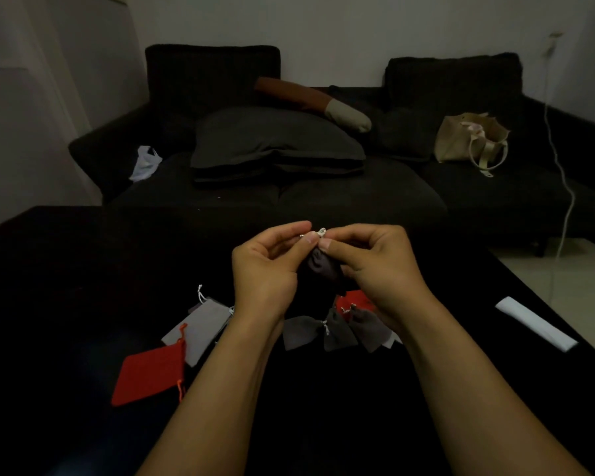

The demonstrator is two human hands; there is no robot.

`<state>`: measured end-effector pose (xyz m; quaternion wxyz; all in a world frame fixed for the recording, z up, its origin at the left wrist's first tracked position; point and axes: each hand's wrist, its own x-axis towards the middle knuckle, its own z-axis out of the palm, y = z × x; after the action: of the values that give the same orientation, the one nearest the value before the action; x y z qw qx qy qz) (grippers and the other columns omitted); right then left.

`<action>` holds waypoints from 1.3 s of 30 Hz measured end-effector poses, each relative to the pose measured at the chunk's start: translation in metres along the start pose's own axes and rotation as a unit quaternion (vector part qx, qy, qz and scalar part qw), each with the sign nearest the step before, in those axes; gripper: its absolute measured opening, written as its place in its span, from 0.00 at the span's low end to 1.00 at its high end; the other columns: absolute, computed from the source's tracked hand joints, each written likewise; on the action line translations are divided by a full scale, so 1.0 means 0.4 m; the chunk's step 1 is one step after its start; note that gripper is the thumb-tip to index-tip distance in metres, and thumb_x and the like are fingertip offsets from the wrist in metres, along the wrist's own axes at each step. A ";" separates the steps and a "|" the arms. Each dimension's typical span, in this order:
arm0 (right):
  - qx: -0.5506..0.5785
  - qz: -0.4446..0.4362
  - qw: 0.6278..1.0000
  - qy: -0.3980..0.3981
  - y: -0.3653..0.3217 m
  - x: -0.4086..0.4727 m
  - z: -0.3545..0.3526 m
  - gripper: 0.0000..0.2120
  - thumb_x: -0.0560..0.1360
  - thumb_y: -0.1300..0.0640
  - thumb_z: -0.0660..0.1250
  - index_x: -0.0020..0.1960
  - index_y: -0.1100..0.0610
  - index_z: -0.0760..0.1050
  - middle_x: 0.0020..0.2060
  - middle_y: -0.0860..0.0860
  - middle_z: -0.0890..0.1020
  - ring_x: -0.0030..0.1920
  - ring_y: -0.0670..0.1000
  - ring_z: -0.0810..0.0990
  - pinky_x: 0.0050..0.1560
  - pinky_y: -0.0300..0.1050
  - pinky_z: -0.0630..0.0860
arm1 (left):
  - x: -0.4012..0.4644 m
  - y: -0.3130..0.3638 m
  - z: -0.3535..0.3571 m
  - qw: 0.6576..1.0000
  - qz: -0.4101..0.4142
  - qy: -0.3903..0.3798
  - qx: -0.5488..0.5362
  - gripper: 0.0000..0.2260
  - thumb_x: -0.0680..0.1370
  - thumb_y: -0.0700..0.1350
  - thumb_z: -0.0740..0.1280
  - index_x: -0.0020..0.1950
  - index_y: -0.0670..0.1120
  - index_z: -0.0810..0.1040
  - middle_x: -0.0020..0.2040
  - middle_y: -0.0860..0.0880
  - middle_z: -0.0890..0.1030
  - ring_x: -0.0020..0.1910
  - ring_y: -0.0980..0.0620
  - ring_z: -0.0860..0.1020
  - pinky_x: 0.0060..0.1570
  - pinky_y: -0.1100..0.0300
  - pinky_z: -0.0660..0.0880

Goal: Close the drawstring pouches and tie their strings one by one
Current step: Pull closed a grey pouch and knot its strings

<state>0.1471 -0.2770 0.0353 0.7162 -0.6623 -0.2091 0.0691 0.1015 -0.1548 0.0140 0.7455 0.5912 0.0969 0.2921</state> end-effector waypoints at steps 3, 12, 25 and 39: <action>0.062 0.052 0.997 -0.003 0.001 0.004 -0.002 0.04 0.74 0.66 0.71 0.46 0.62 0.84 0.41 0.56 0.87 0.44 0.52 0.87 0.43 0.44 0.82 | 0.001 0.004 -0.003 1.000 -0.006 -0.006 0.008 0.09 0.74 0.37 0.74 0.48 0.50 0.85 0.45 0.46 0.87 0.47 0.51 0.86 0.46 0.61 0.80; 0.093 0.091 0.991 -0.035 0.015 0.013 -0.013 0.04 0.75 0.62 0.70 0.45 0.60 0.84 0.44 0.59 0.86 0.46 0.55 0.86 0.44 0.47 0.81 | 0.001 0.012 -0.001 0.996 -0.068 -0.025 -0.053 0.08 0.74 0.36 0.72 0.50 0.47 0.84 0.46 0.46 0.87 0.47 0.50 0.86 0.44 0.62 0.80; 0.030 0.024 0.997 -0.067 0.017 0.009 -0.019 0.05 0.75 0.66 0.69 0.49 0.64 0.83 0.46 0.57 0.86 0.50 0.55 0.85 0.52 0.51 0.82 | 0.000 0.017 -0.008 0.994 -0.085 -0.022 -0.069 0.07 0.73 0.36 0.72 0.48 0.46 0.84 0.46 0.44 0.87 0.47 0.49 0.85 0.43 0.61 0.80; 0.081 0.073 0.991 -0.076 0.020 0.015 -0.008 0.06 0.77 0.65 0.66 0.47 0.64 0.81 0.42 0.60 0.84 0.44 0.54 0.83 0.47 0.48 0.79 | -0.003 0.012 -0.001 0.995 -0.061 -0.034 -0.078 0.07 0.73 0.35 0.72 0.48 0.44 0.84 0.44 0.44 0.87 0.44 0.50 0.85 0.43 0.62 0.80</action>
<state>0.1552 -0.2767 0.0286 0.7426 -0.6085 -0.2075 0.1877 0.0990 -0.1546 0.0180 0.8085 0.5339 0.0842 0.2330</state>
